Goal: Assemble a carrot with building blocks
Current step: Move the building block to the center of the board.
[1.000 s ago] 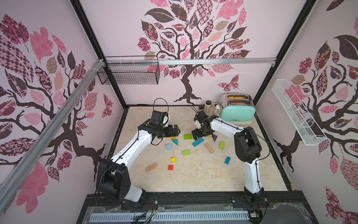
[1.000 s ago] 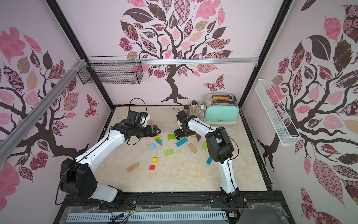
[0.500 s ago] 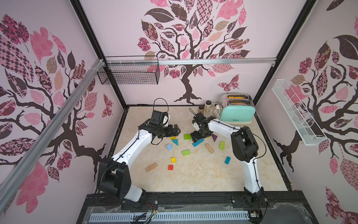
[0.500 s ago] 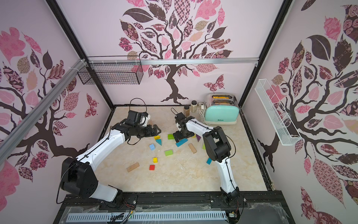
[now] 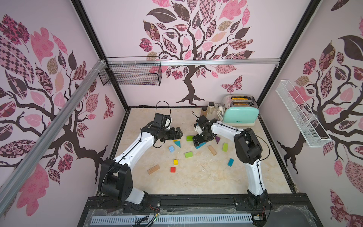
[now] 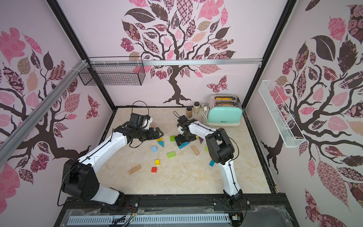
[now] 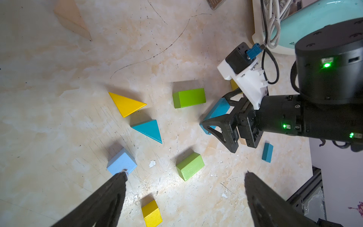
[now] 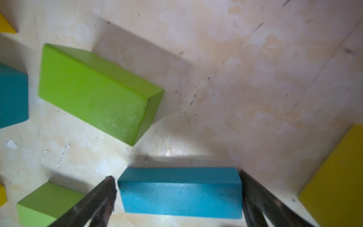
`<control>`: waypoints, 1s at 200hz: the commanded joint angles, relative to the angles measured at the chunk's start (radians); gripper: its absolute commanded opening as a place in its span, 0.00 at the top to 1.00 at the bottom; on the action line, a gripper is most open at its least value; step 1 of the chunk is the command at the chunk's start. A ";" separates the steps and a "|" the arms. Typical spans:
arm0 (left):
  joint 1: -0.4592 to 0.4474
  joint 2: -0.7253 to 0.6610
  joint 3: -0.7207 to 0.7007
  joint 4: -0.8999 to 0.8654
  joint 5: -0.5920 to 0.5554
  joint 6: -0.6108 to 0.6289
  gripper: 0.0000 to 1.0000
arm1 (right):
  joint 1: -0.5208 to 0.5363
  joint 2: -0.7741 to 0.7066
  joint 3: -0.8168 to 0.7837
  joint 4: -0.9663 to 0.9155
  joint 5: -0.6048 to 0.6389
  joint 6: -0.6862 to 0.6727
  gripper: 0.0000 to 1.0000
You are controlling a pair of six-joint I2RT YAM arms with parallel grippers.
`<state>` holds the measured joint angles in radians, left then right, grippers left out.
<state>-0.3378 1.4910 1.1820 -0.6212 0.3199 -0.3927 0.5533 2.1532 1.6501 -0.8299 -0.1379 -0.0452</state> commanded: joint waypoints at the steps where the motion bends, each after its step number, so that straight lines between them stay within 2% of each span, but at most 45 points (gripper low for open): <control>1: 0.006 -0.024 -0.015 0.020 0.011 -0.006 0.02 | 0.002 -0.020 -0.014 -0.026 -0.017 0.001 0.01; 52: 0.006 -0.023 -0.024 0.031 0.015 -0.011 0.02 | 0.008 -0.013 -0.014 -0.031 -0.007 -0.002 0.01; 131: 0.008 -0.014 -0.021 0.036 0.016 -0.004 0.02 | 0.032 -0.008 -0.034 -0.057 0.074 0.016 0.01; 166: 0.011 -0.002 -0.016 0.039 0.025 0.000 0.02 | 0.032 0.001 -0.043 -0.063 0.094 0.037 0.06; 200: 0.014 0.005 -0.011 0.044 0.031 0.006 0.02 | 0.032 0.012 -0.034 -0.085 0.170 0.073 0.14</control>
<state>-0.3305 1.4891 1.1637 -0.6022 0.3374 -0.3958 0.5804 2.1468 1.6352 -0.8452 -0.0696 -0.0120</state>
